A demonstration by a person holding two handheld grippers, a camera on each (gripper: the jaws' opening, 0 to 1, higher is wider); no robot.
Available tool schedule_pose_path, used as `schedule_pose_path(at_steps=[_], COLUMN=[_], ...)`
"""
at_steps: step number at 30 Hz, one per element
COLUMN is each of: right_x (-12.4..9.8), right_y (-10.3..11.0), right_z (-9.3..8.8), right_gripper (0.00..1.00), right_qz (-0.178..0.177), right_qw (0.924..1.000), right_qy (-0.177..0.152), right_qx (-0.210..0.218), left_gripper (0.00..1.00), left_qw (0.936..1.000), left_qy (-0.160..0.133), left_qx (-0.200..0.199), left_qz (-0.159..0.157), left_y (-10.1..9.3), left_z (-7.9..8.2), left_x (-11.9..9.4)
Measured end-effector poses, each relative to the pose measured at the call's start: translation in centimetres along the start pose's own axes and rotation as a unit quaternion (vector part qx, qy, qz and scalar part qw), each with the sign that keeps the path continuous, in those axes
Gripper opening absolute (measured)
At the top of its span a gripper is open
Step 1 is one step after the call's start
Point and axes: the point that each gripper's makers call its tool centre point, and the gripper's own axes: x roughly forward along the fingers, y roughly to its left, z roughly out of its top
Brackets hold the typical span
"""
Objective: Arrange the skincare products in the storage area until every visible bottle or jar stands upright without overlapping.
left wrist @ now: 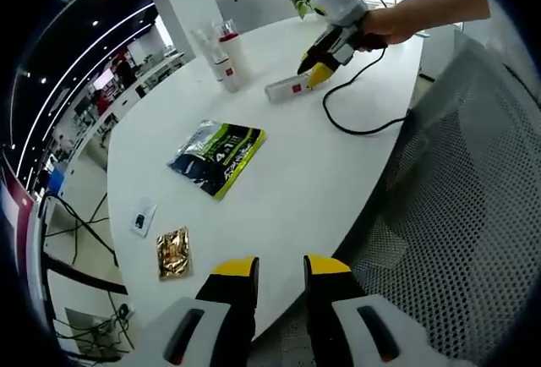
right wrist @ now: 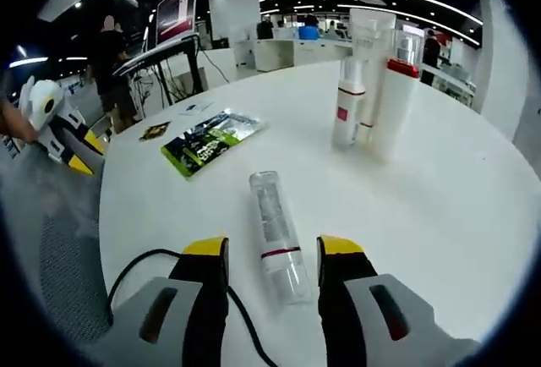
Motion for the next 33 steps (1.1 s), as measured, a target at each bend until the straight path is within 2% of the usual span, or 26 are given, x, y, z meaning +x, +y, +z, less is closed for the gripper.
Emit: schedule_pose_path(at_steps=[11,18,33], right_x=[1.0,1.2,1.8], right_y=[-0.3,-0.2,-1.7], right_z=[-1.0,-1.2,-1.8], right_gripper=[0.31,0.27,0.19], right_qz=[0.001,0.002,-0.011], right_qw=[0.9995,0.9994,0.9991], right_qy=[0.025,0.026,0.029], right_qx=[-0.018,-0.024,-0.029], left_gripper=[0.22,0.22,0.22], left_qw=[1.0000,1.0000,1.0000], left_qy=[0.003,0.001,0.000], left_qx=[0.001,0.000,0.002], left_qz=[-0.002,-0.001,-0.003], left_y=[-0.2,-0.1,-0.3], left_z=[0.0,0.1,0.1], left_x=[0.0,0.0,0.0])
